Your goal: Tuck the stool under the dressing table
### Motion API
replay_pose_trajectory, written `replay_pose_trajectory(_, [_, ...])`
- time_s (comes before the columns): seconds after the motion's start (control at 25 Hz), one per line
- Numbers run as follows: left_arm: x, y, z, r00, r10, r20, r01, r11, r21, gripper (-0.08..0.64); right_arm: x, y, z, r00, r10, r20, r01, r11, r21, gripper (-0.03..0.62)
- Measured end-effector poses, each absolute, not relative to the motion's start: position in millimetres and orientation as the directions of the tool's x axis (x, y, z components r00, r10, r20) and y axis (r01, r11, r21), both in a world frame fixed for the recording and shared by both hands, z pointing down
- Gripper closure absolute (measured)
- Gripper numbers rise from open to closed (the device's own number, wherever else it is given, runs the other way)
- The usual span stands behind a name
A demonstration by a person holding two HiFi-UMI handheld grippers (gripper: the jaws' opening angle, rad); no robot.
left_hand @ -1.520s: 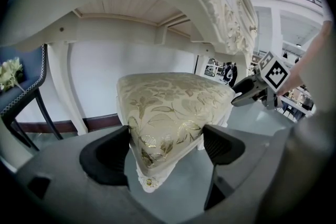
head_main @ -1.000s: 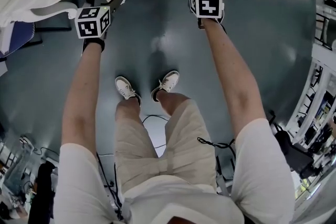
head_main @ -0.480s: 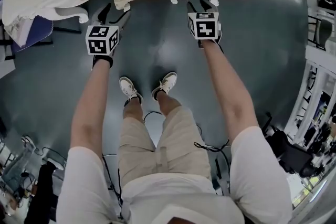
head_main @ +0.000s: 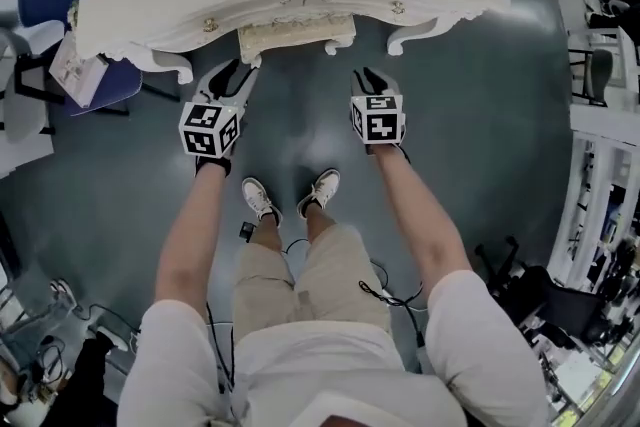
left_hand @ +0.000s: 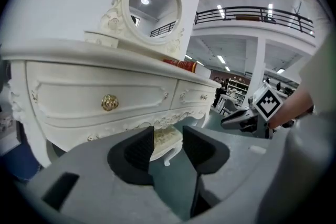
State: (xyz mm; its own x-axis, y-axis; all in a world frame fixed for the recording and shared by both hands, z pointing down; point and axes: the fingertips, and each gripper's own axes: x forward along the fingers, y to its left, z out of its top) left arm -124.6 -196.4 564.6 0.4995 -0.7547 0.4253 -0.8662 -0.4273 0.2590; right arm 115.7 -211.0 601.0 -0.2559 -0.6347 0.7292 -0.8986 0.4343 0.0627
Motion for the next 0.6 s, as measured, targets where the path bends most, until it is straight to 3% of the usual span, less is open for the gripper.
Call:
replay_pose_trajectory(0.2, [-123,-167,516,0.517,-0.761,0.392,-0.854,-0.427,0.297,0.506,107,-171,554,-0.283,-0.634,0.72,-0.901,0.432,0.026,0.583])
replay_pose_trajectory(0.6, [-125,-133,440,0.488,-0.796,0.358,-0.865,-0.386,0.322,0.543,109,-119,484,-0.334,-0.623,0.708,-0.903,0.427,-0.05,0.592])
